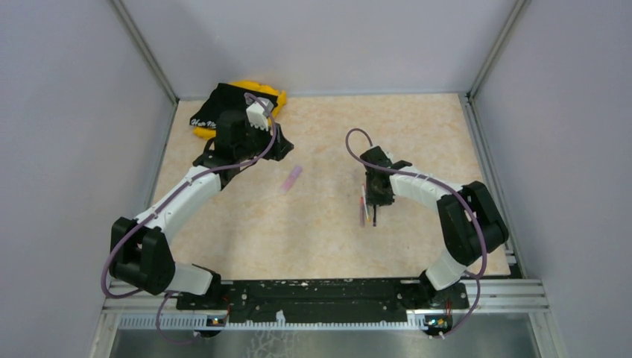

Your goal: Insert the pens into the pen caps

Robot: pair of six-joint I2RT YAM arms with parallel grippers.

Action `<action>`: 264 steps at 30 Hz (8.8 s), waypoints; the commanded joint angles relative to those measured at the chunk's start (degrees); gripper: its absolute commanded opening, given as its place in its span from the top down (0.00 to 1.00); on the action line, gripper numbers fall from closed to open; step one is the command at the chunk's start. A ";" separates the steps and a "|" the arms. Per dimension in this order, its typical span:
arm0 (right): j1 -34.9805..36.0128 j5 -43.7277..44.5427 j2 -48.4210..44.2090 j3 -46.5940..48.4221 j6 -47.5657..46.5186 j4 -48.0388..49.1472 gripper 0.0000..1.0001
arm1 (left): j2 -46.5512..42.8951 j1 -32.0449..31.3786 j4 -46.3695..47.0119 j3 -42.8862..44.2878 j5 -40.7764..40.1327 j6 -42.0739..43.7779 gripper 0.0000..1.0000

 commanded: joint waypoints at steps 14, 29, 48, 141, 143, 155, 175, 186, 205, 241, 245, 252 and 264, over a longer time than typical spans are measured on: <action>-2.49 -1.97 2.25 0.04 -0.89 2.97 0.71 | -1.28 0.03 0.61 1.18 -0.32 0.43 0.37; -3.11 -1.91 1.53 -1.25 -1.77 3.38 0.89 | -0.98 0.05 1.44 0.93 3.14 -0.90 0.37; -3.20 -16.23 -33.26 -14.42 7.49 26.01 0.97 | -8.77 -4.74 22.27 -12.25 17.05 -20.78 0.31; -3.07 -29.82 -44.12 -18.30 15.52 54.38 1.00 | 1.79 -23.25 23.20 -0.23 14.81 -21.07 0.43; -3.12 -30.33 -44.03 -18.25 15.48 54.72 1.00 | 2.39 -23.33 23.59 0.31 15.41 -21.31 0.48; -3.12 -30.85 -43.71 -18.25 15.85 54.91 1.00 | 4.47 -23.98 25.09 1.60 16.42 -22.64 0.71; -3.12 -15.25 -41.07 -8.27 3.02 23.65 0.62 | 1.14 -22.12 -3.20 3.86 -18.22 -3.16 1.00; -3.09 -15.62 -24.59 1.83 -7.07 10.04 0.61 | -7.41 -19.93 -0.36 -4.24 -34.34 4.75 1.00; -3.11 -18.48 12.09 27.18 -21.70 -0.16 0.62 | -16.02 -19.34 0.04 -7.32 -35.72 4.78 1.00; 1.06 -8.28 30.82 39.05 -23.49 -8.88 0.70 | -15.07 -19.36 0.26 -6.63 -33.77 4.50 1.00; 1.36 -9.53 30.62 37.87 -22.62 -9.36 0.73 | -15.30 -19.38 0.28 -6.63 -33.68 4.53 1.00; 1.37 -12.37 27.38 34.82 -21.02 -7.58 0.88 | -15.48 -19.38 0.10 -6.72 -33.91 4.48 1.00; 5.96 -14.13 9.05 19.54 -18.75 -0.50 0.91 | -15.18 -19.35 0.19 -6.98 -34.53 4.21 1.00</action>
